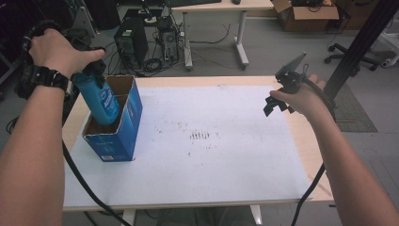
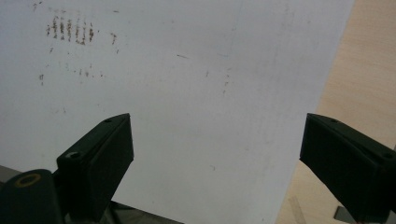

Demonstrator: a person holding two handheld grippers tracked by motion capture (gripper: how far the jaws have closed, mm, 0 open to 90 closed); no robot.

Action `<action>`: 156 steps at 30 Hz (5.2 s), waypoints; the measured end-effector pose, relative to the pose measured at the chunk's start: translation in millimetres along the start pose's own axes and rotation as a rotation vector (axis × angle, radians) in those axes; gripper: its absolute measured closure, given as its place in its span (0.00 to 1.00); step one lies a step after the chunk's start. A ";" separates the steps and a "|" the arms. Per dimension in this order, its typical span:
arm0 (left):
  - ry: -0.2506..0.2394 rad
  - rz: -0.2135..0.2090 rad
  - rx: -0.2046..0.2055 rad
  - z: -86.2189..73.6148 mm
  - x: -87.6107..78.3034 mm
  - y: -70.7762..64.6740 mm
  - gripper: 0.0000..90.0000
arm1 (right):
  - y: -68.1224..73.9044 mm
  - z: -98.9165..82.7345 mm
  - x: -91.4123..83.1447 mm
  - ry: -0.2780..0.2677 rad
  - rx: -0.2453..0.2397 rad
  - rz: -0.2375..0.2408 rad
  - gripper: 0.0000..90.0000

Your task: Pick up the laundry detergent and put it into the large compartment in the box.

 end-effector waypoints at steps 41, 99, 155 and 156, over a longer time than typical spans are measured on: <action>0.115 0.008 0.020 -9.2 120.2 4.3 0.42 | 1.0 -2.0 16.8 0.017 0.001 0.000 0.11; 0.131 0.003 0.059 -13.6 137.8 -0.3 0.39 | -1.8 -8.2 21.8 0.024 0.006 0.008 0.11; 0.018 -0.047 0.319 -34.6 63.7 -135.4 0.05 | 2.0 -15.4 3.7 -0.006 -0.014 0.017 0.11; 0.017 -0.048 0.325 -35.6 65.3 -138.1 0.05 | 2.2 -15.8 3.7 -0.006 -0.013 0.017 0.11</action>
Point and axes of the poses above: each handheld gripper's, and its own axes: x roughly forward along the jaws, z roughly out of its top, y roughly to its left, the point moved 8 cm from there along x, roughly forward along the jaws, and after that the axes turned 12 degrees about -x, right-handed, at the moved point
